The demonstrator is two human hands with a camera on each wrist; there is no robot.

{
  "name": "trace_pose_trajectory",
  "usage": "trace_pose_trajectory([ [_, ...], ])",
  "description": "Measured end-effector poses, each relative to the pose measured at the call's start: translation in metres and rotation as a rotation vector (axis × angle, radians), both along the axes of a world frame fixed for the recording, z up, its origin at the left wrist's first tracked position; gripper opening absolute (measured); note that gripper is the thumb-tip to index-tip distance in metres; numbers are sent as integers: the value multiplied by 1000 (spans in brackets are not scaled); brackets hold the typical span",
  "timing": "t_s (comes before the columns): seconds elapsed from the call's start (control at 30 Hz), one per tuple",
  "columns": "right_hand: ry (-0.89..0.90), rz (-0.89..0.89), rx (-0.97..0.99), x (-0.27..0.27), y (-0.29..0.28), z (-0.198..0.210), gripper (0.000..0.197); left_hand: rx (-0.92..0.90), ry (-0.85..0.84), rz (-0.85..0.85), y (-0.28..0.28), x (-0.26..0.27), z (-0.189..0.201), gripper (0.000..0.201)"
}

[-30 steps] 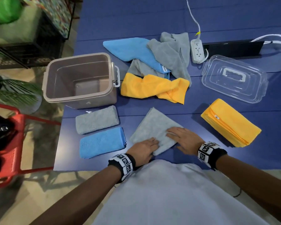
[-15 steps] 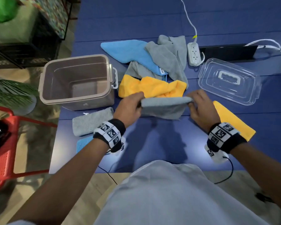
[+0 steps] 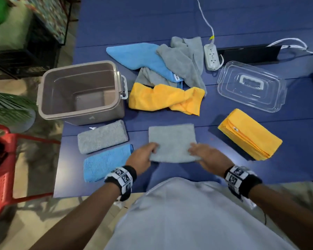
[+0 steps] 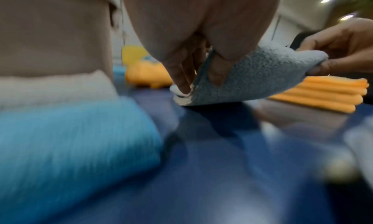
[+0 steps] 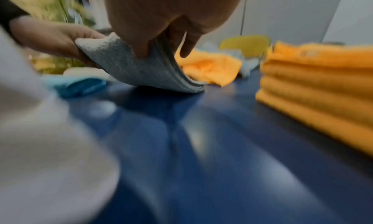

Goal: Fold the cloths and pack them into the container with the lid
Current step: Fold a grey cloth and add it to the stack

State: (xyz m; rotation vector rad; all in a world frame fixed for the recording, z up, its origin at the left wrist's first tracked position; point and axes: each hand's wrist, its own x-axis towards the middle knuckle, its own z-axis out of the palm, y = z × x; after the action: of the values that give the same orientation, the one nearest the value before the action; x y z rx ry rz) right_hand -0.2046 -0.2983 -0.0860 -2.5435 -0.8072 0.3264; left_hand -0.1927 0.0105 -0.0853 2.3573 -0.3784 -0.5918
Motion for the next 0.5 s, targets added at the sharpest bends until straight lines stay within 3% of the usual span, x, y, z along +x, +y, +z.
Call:
trace_pose_trajectory([
  [0.1,213,-37,-36,-26,-4,-14,39,-2,59,-103,-1,-27,-23,43],
  [0.2,364,-199,-21,-25,-5,-8,32,-25,84,-51,1,-28,-23,38],
  [0.27,389,-285,70,-16,-5,-4,21,-40,116,-6,1,-23,-19,29],
  [0.4,357,-452,194,11,1,-10,21,-67,242,150,-4,-7,-12,15],
  [0.5,396,-596,303,34,10,-12,17,-210,334,354,-7,6,-17,28],
])
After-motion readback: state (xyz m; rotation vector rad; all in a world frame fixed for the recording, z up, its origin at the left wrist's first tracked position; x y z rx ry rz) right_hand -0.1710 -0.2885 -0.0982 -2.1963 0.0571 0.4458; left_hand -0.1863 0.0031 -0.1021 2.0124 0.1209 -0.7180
